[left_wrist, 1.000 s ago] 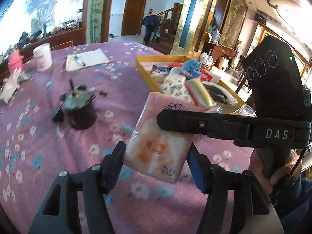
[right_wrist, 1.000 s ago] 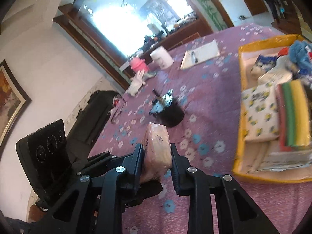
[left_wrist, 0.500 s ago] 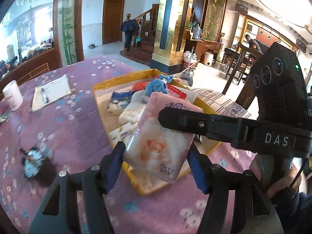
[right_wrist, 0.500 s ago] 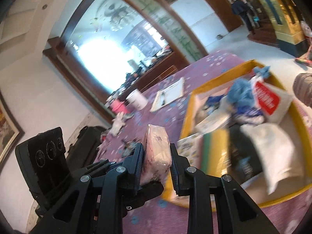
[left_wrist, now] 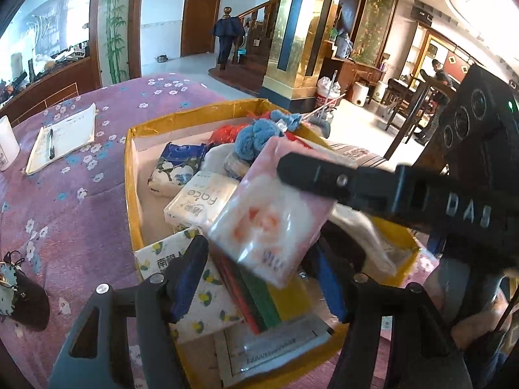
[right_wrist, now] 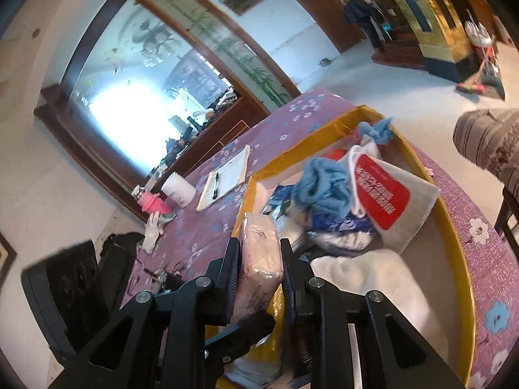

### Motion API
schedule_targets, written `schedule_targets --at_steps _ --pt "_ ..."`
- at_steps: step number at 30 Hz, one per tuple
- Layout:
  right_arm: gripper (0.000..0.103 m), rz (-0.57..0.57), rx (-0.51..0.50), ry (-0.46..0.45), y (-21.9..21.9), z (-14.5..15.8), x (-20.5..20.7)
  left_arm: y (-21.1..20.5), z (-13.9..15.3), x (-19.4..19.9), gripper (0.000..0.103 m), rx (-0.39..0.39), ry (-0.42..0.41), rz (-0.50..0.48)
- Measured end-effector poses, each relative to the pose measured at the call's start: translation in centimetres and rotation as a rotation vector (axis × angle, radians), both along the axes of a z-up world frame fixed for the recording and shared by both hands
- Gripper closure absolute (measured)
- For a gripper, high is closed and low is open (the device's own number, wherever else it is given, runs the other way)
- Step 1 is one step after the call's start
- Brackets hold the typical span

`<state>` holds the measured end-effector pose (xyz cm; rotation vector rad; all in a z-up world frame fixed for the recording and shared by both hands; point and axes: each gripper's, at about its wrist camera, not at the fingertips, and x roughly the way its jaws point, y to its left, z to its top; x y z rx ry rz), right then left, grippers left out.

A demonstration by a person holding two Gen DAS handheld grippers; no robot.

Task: Organize soft objects
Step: 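Carry the pink tissue pack into the yellow tray, open both grippers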

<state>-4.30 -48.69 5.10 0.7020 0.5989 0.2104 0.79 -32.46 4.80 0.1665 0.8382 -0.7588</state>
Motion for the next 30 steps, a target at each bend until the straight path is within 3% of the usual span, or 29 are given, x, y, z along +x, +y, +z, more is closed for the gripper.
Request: schedule_targets --at_steps 7,21,25,28,30 --pt "0.078 -0.051 -0.014 0.044 -1.0 -1.6 1.0 -0.5 -0.7 -0.2 0.038 0.039 -0.056 0.014" --pt "0.072 -0.154 -0.231 0.089 -0.6 -1.3 1.0 -0.1 -0.8 -0.2 0.034 0.072 -0.108 0.046" --pt "0.058 -0.149 -0.249 0.092 -0.3 -1.0 0.8 -0.1 -0.3 -0.7 0.033 0.089 -0.137 0.054" --pt "0.053 -0.154 -0.242 0.061 0.1 -0.1 0.0 0.1 0.2 -1.3 0.026 0.101 -0.171 0.063" --pt "0.045 -0.161 -0.245 0.034 0.3 0.5 -0.7 0.3 0.7 -1.9 0.024 0.106 -0.195 0.069"
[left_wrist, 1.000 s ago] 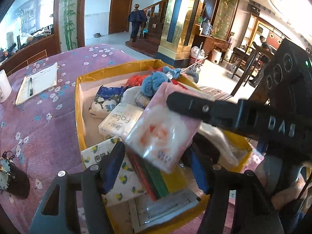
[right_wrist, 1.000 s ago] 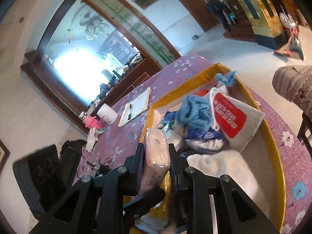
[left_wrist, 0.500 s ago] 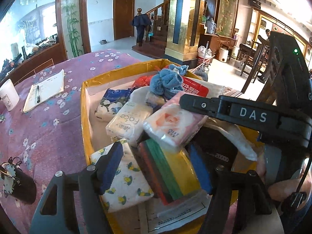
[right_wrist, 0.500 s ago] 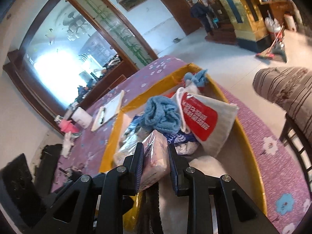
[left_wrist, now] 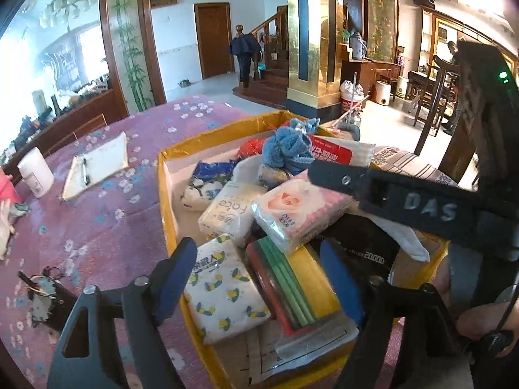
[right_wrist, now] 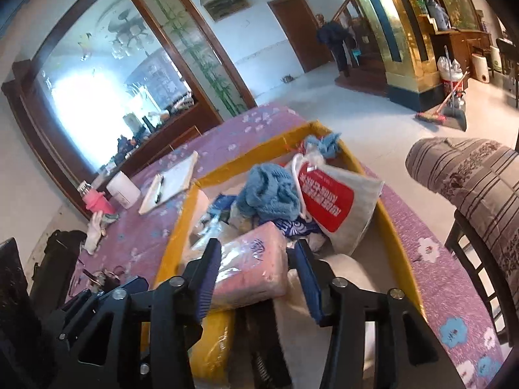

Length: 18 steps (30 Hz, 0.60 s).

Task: Organize soft objects
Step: 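Carry the pink tissue pack into the yellow tray, open both grippers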

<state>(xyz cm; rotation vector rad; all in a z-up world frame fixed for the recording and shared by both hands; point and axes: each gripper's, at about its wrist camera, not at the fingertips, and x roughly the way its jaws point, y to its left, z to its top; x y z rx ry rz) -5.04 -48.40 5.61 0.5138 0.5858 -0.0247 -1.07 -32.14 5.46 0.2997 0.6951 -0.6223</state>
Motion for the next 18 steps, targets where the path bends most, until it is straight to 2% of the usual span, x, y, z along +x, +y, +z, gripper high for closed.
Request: schedule_targets --at_steps 4,8,11,13,15,16,18 --pt "0.038 -0.017 -0.019 -0.05 0.4 1.7 -1.9 0.3 0.6 -1.0 0.02 0.014 -0.042 0.014" --pt "0.019 -0.052 -0.06 -0.091 1.0 3.1 -4.3 0.9 1.1 -2.2 0.014 0.029 -0.078 0.032" --pt "0.016 -0.06 -0.099 -0.106 1.8 3.7 -6.2 1.7 1.4 -3.1 0.013 0.029 -0.105 0.046" --pt "0.012 -0.063 -0.113 -0.109 2.3 3.6 -7.6 2.6 1.6 -3.9 0.007 0.03 -0.115 0.065" --pt "0.009 -0.079 -0.158 -0.108 3.5 3.3 -9.4 4.1 1.6 -4.9 0.0 0.0 -0.092 0.037" --pt "0.009 -0.078 -0.183 -0.11 4.0 3.0 -10.3 5.2 1.4 -5.6 0.0 -0.03 -0.054 0.01" --pt "0.006 -0.091 -0.235 -0.113 5.0 2.2 -11.9 6.5 1.0 -6.4 0.0 -0.039 -0.02 0.024"
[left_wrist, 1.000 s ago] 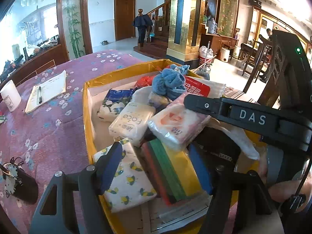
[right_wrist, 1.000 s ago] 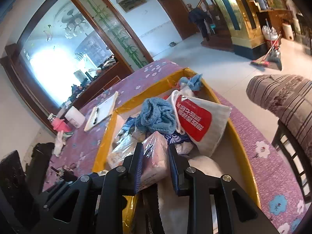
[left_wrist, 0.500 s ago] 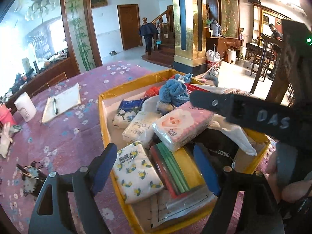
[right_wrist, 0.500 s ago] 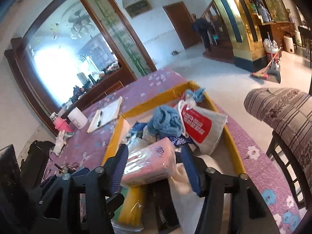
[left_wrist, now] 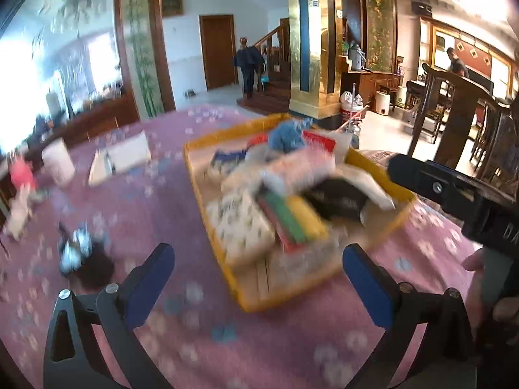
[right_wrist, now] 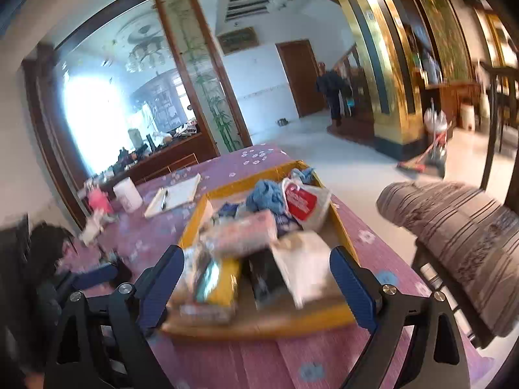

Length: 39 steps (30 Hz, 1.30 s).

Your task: Organize soft objects

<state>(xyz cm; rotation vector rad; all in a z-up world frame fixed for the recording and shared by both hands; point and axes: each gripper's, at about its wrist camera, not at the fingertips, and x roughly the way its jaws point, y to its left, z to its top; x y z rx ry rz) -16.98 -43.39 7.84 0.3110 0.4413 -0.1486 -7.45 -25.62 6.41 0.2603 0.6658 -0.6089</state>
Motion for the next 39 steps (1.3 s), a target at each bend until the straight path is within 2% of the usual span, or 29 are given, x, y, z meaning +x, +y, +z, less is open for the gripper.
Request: schedule_targets --at_steps 4,8,11,15,18,21,23,26,31,39 --pt "0.004 -0.011 -0.005 0.01 1.0 -1.8 -1.8 2.1 -1.6 -1.3 0.0 0.084 -0.01 0.15" --pt "0.004 -0.01 -0.011 0.027 2.0 -2.3 -2.3 3.1 -2.6 -2.1 0.0 0.139 -0.013 0.177" --pt "0.004 -0.01 -0.033 0.045 3.0 -2.4 -2.0 3.7 -2.3 -2.7 0.0 0.099 -0.012 0.159" --pt "0.004 -0.005 -0.068 0.098 4.4 -2.5 -0.7 3.5 -2.9 -2.1 0.0 0.153 -0.006 0.178" --pt "0.004 -0.025 -0.126 0.125 5.3 -2.6 -0.1 4.3 -2.6 -1.6 0.0 0.131 -0.003 0.207" --pt "0.004 -0.073 -0.212 0.157 5.8 -2.7 0.7 5.7 -2.1 -1.0 0.0 0.131 -0.046 0.351" --pt "0.004 -0.102 -0.237 0.169 5.8 -2.8 1.3 6.5 -2.1 -0.5 0.0 0.127 -0.038 0.408" --pt "0.004 -0.135 -0.271 0.178 5.8 -2.8 1.7 6.4 -2.1 -0.3 0.0 0.14 -0.032 0.408" --pt "0.004 -0.134 -0.299 0.185 6.4 -2.8 1.9 5.2 -2.2 -1.1 0.0 0.213 -0.092 0.381" --pt "0.004 -0.125 -0.311 0.183 6.8 -2.8 1.9 5.1 -2.0 -1.7 0.0 0.223 -0.113 0.364"
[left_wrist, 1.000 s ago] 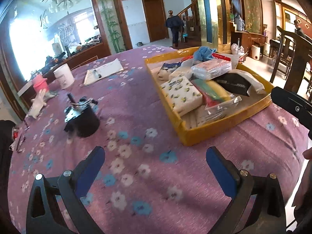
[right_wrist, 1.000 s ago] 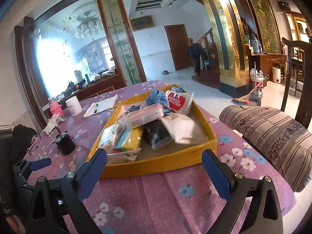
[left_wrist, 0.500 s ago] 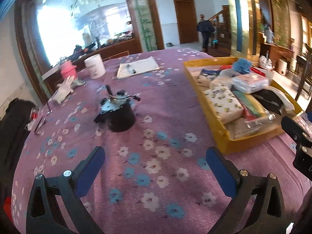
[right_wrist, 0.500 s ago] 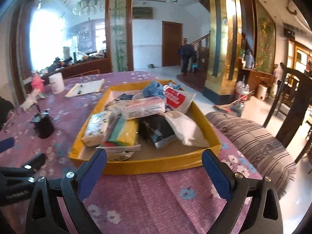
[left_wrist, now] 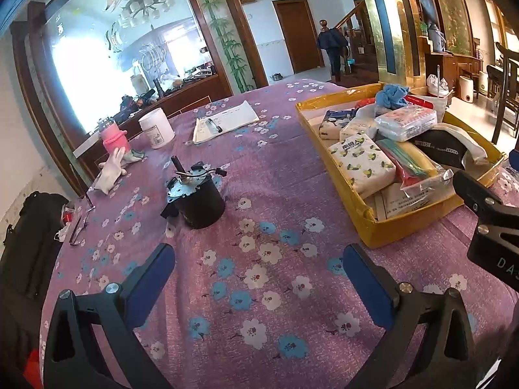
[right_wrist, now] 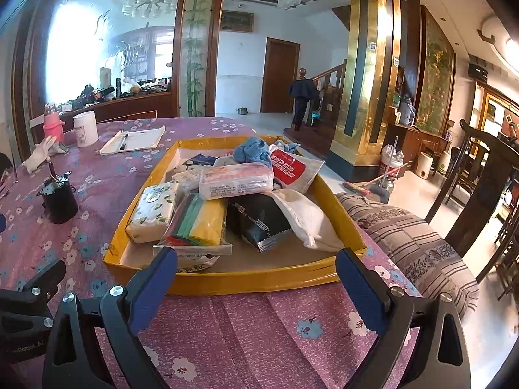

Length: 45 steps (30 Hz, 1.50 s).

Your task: Organize soft objects

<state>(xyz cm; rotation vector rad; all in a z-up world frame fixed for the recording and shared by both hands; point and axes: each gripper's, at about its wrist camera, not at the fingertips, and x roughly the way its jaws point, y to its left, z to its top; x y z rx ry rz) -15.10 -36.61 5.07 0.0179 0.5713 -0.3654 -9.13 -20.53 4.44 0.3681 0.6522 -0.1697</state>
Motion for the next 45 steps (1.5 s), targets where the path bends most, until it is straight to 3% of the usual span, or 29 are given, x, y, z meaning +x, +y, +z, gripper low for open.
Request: schedule_targets --at_steps 45 --pt "0.004 -0.001 0.021 -0.008 -0.31 -0.11 -0.04 0.52 0.27 -0.71 0.0 0.033 -0.033 0.015"
